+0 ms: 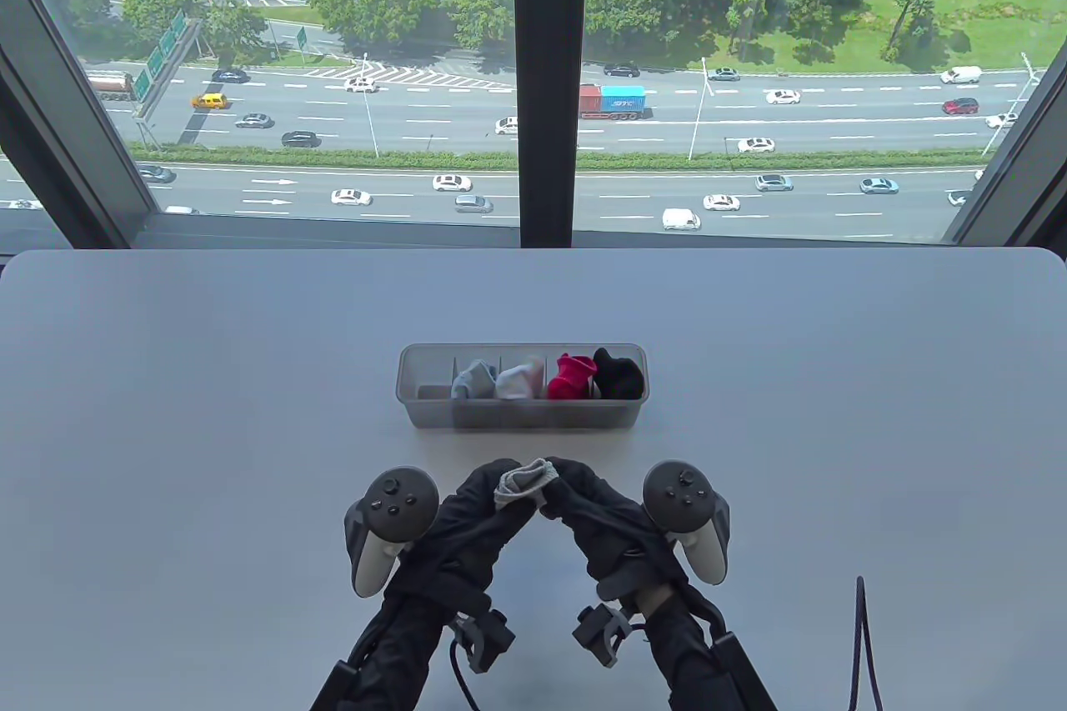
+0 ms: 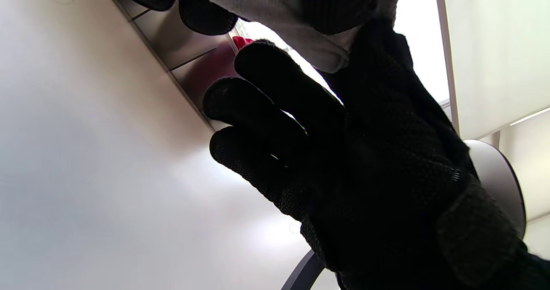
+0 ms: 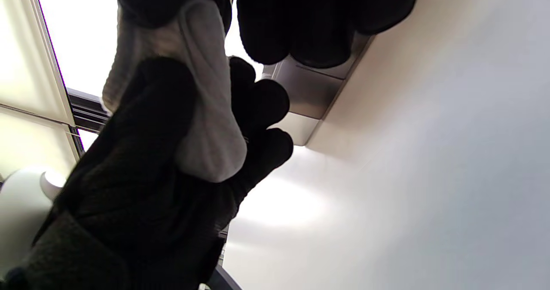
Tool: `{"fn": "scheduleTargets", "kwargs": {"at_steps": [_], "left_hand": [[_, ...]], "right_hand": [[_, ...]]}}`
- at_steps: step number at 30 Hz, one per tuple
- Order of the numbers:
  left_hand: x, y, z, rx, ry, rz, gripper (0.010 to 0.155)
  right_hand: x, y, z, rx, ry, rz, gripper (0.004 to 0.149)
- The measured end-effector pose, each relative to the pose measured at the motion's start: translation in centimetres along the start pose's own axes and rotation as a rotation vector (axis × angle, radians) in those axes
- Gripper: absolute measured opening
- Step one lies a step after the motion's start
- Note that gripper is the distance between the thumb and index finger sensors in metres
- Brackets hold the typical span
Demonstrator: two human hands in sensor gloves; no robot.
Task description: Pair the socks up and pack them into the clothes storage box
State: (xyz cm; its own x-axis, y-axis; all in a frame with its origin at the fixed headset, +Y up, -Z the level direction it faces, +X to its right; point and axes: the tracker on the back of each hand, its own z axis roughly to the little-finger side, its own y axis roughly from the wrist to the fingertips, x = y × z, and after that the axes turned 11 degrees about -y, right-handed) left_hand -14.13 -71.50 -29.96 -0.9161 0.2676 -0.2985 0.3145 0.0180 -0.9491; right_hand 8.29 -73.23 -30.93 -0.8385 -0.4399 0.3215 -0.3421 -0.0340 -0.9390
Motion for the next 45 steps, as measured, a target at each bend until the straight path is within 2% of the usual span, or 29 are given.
{"fn": "scheduleTargets", "kwargs": {"at_steps": [2, 3, 5, 8, 10, 12, 14, 15, 16, 17, 18, 19, 20, 22, 26, 28, 30, 32, 35, 36, 37, 38, 40, 41, 42, 44, 45], "left_hand": [[0.0, 0.0, -0.1, 0.019, 0.05, 0.033, 0.049], [-0.1, 0.0, 0.0, 0.021, 0.054, 0.069, 0.048], [-0.2, 0.2, 0.0, 0.073, 0.076, 0.167, 0.046], [-0.5, 0.4, 0.0, 0.141, 0.134, 0.25, 0.045], [-0.6, 0.3, 0.0, 0.125, 0.177, 0.21, 0.045], [-0.4, -0.1, 0.0, 0.051, 0.166, 0.055, 0.047], [-0.2, -0.2, -0.1, 0.055, 0.167, 0.004, 0.049], [-0.1, -0.3, -0.1, 0.061, 0.159, 0.012, 0.05], [-0.1, -0.4, -0.2, 0.044, 0.14, 0.017, 0.05], [-0.1, -0.3, -0.3, 0.034, 0.136, 0.001, 0.048], [-0.1, -0.4, -0.4, 0.045, 0.171, -0.023, 0.047], [-0.1, -0.5, -0.6, 0.007, 0.148, -0.064, 0.046], [0.0, -0.5, -0.8, -0.013, 0.119, -0.108, 0.047], [0.4, -0.6, -0.8, -0.037, 0.073, -0.128, 0.046], [0.4, -0.7, -0.3, -0.04, 0.032, -0.072, 0.042], [0.6, -0.6, -0.2, -0.036, -0.048, -0.088, 0.046], [0.9, -0.6, 0.0, -0.024, -0.12, -0.103, 0.045], [1.1, -0.5, -0.1, -0.01, -0.102, -0.105, 0.041], [2.6, -1.0, -0.5, -0.07, -0.162, -0.263, 0.039], [3.0, -1.1, -0.6, -0.084, -0.154, -0.272, 0.039], [3.2, -1.1, -0.5, -0.078, -0.111, -0.223, 0.04], [3.1, -1.1, -0.3, -0.07, -0.075, -0.174, 0.051], [2.2, -0.5, 0.3, 0.038, 0.022, 0.03, 0.069], [1.3, -0.1, 0.7, 0.14, 0.077, 0.181, 0.074], [0.8, 0.0, 0.9, 0.175, 0.11, 0.225, 0.069], [0.3, 0.4, 0.8, 0.035, 0.098, 0.071, 0.052], [0.4, 0.4, 0.5, 0.021, 0.07, 0.036, 0.049]], "right_hand": [[-0.2, -0.1, -0.3, -0.011, -0.062, 0.047, 0.051], [-0.4, -0.1, -0.4, -0.024, -0.12, 0.058, 0.046], [-0.6, -0.2, -0.2, -0.04, -0.166, 0.051, 0.042], [-0.5, -0.2, -0.1, -0.058, -0.202, 0.02, 0.04], [-0.2, -0.1, -0.1, -0.047, -0.157, -0.007, 0.04], [-0.3, 0.0, 0.1, -0.021, -0.07, 0.013, 0.042], [-0.4, 0.0, 0.1, -0.009, -0.017, -0.019, 0.074], [-0.2, 0.0, 0.2, 0.005, -0.038, -0.054, 0.081], [0.1, 0.1, 0.4, 0.026, -0.108, -0.138, 0.079], [0.2, 0.2, 0.5, 0.011, -0.148, -0.165, 0.071], [0.2, 0.3, 0.4, -0.01, -0.176, -0.147, 0.058], [0.4, 0.3, -0.1, 0.001, -0.188, -0.081, 0.05], [0.4, 0.3, -0.2, -0.009, -0.188, -0.078, 0.048], [0.2, 0.3, 0.0, -0.025, -0.141, -0.118, 0.046], [0.0, 0.2, 0.3, -0.036, -0.11, -0.114, 0.043], [0.1, 0.2, 0.4, -0.036, -0.087, -0.132, 0.042], [0.1, 0.3, 0.3, -0.039, -0.072, -0.14, 0.041], [0.1, 0.3, 0.2, -0.027, -0.115, -0.129, 0.041], [-0.4, 0.1, 1.0, 0.002, -0.269, -0.108, 0.04], [-0.8, 0.0, 1.2, 0.016, -0.271, -0.071, 0.041], [-0.9, 0.0, 1.3, 0.029, -0.245, -0.037, 0.041], [-1.0, 0.0, 1.3, 0.035, -0.22, -0.014, 0.041], [-1.2, 0.0, 1.2, 0.047, -0.184, 0.033, 0.042], [-1.3, -0.1, 1.3, 0.05, -0.179, 0.052, 0.042], [-1.3, -0.1, 1.3, 0.05, -0.169, 0.062, 0.042], [-1.4, -0.2, 1.5, 0.063, -0.155, 0.063, 0.042], [-1.5, -0.2, 1.6, 0.065, -0.154, 0.068, 0.043]]}}
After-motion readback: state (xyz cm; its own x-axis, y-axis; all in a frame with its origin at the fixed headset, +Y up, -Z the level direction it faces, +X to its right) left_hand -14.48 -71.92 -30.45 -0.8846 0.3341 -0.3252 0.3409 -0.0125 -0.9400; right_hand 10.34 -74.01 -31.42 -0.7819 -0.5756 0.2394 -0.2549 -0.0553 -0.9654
